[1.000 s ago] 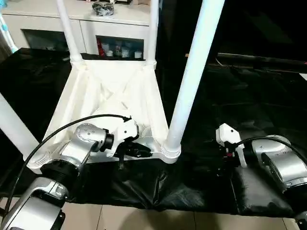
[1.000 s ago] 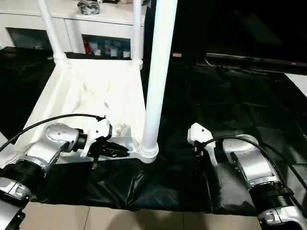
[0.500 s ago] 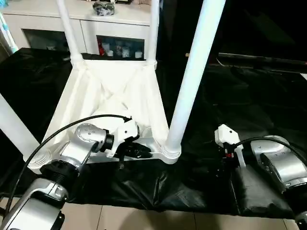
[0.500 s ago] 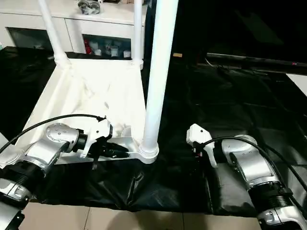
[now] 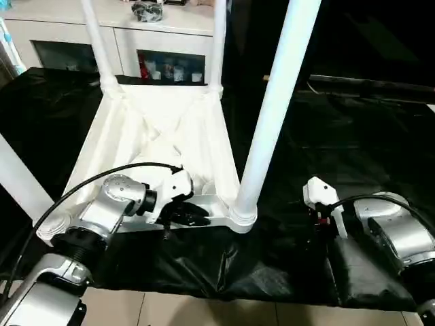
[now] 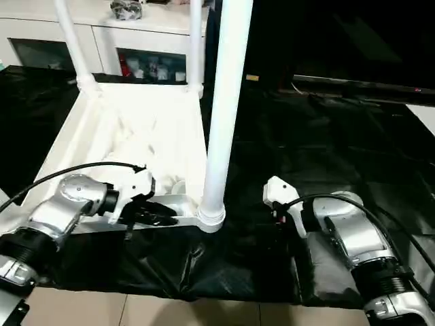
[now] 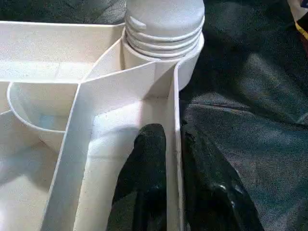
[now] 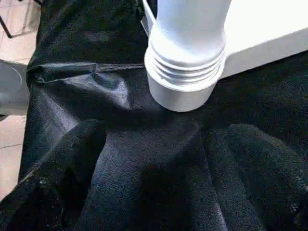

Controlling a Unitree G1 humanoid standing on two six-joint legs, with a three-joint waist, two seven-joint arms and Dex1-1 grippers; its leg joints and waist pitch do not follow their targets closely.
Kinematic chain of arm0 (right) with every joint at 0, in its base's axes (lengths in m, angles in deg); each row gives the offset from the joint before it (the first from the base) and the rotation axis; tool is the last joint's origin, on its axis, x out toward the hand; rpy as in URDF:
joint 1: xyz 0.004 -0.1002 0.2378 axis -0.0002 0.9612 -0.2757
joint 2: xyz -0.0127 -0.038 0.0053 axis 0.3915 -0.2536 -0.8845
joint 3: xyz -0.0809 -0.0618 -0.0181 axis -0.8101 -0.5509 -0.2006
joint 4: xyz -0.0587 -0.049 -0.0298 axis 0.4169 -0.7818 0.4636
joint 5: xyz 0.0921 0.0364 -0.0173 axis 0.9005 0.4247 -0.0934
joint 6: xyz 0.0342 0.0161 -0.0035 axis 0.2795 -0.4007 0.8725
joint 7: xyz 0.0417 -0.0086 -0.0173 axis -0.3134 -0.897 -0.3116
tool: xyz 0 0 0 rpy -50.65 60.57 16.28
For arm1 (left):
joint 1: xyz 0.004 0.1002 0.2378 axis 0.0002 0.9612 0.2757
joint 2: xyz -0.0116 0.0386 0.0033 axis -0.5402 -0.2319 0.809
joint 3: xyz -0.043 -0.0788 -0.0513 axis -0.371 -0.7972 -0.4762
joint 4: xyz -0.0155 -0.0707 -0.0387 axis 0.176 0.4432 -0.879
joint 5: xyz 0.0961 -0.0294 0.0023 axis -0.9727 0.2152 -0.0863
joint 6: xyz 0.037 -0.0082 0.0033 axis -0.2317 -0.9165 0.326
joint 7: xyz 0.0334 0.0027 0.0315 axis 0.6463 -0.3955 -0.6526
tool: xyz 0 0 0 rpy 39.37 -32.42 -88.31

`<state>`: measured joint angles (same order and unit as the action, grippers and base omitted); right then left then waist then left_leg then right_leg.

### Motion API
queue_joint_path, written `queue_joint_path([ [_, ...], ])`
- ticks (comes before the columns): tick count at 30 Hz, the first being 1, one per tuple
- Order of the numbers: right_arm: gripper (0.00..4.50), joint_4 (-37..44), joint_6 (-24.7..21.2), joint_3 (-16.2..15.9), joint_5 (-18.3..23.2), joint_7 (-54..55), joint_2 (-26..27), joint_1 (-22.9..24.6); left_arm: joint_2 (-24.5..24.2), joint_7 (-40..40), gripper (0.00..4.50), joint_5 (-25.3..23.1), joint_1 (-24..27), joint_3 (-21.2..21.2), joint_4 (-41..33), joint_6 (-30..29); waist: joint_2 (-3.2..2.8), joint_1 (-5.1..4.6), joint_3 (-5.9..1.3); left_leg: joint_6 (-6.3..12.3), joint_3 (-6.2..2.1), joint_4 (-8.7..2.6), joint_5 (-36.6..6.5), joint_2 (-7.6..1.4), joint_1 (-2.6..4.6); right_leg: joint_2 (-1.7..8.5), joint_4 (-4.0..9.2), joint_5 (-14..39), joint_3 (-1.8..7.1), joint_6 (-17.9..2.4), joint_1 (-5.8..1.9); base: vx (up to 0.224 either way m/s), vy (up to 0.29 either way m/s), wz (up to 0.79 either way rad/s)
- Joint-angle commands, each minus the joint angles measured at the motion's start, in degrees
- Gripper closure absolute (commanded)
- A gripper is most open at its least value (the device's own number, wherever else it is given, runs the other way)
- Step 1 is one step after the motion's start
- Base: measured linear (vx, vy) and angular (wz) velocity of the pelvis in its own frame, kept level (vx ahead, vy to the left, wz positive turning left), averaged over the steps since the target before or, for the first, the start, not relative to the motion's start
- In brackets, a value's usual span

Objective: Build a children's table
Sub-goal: Rotate table base, then rotate leg to tighten

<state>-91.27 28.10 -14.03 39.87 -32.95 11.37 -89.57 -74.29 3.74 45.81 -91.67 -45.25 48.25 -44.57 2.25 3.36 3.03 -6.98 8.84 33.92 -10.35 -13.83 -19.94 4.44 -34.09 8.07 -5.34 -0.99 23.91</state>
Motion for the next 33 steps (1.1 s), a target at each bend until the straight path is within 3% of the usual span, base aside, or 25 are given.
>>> queue_joint_path([
  [1, 0.00, -0.03, -0.10, -0.08, -0.09, 0.25, -0.74, -0.90, -0.52, 0.16, 3.99, -1.92, 1.62, 1.66, 1.06, -0.84, -0.15, 0.35, -3.63, 2.47, 1.06, -4.00, -17.20, 0.94, -0.15, 2.54, 4.94, 26.58, 1.80, -7.48, -3.16, 0.000, 0.000, 0.00],
  [2, 0.00, 0.01, -0.12, -0.13, -0.09, 0.34, -0.65, -0.85, -0.53, 0.10, 4.28, -1.92, 1.69, 1.64, 1.00, -0.89, -0.09, 0.33, -3.62, 2.48, 1.06, -4.01, -17.20, 0.95, -0.17, 2.54, 4.93, 26.69, 1.80, -7.41, -3.20, 0.000, 0.000, 0.00],
  [6, 0.00, 0.25, -0.30, -0.33, 0.06, 0.49, -0.41, -0.79, -0.27, 0.08, 4.44, -1.49, 1.88, 1.13, 0.68, -1.56, -0.05, 0.34, -3.61, 2.44, 1.07, -3.98, -17.17, 0.99, -0.16, 2.55, 5.02, 27.49, 1.77, -7.10, -3.16, 0.000, 0.000, 0.00],
  [11, 0.00, -1.87, 2.98, 0.89, -0.81, 6.20, 2.90, -2.14, 1.25, -4.20, 4.44, 1.75, 4.32, -2.89, -3.73, -4.56, -0.06, -0.02, -3.62, 2.06, 1.05, -4.03, -17.05, 0.91, -0.17, 2.59, 4.87, 27.06, 1.80, -7.51, -3.06, 0.000, 0.000, 0.00],
  [17, 0.00, -7.43, 5.53, 2.62, -1.90, 16.73, 9.07, -5.22, 3.28, -10.50, 4.44, 2.34, 8.00, -4.85, -10.35, -8.85, 0.10, -0.81, -3.67, 1.82, 1.07, -4.04, -16.13, 0.99, -0.39, 2.59, 4.75, 26.75, 1.84, -7.69, -3.05, 0.000, 0.000, 0.00],
  [31, 0.00, -17.03, 9.43, 0.58, -2.94, 17.60, 14.51, -10.55, 4.05, -14.90, 4.44, -0.59, 11.55, -3.72, -17.41, -11.34, 0.19, -1.23, -3.71, 2.59, 1.20, -4.09, -15.03, 0.90, -0.46, 2.59, 4.46, 25.09, 2.09, -7.96, -2.98, 0.000, 0.000, 0.00],
  [33, 0.34, -17.80, 9.57, 0.44, -3.02, 17.25, 14.76, -11.06, 3.90, -15.05, 4.50, -0.78, 11.62, -3.48, -17.64, -11.54, 0.33, -1.19, -3.74, 2.63, 1.30, -4.06, -14.85, 0.89, -0.42, 2.57, 4.40, 24.23, 2.18, -8.32, -2.98, 0.000, 0.000, 0.00],
])
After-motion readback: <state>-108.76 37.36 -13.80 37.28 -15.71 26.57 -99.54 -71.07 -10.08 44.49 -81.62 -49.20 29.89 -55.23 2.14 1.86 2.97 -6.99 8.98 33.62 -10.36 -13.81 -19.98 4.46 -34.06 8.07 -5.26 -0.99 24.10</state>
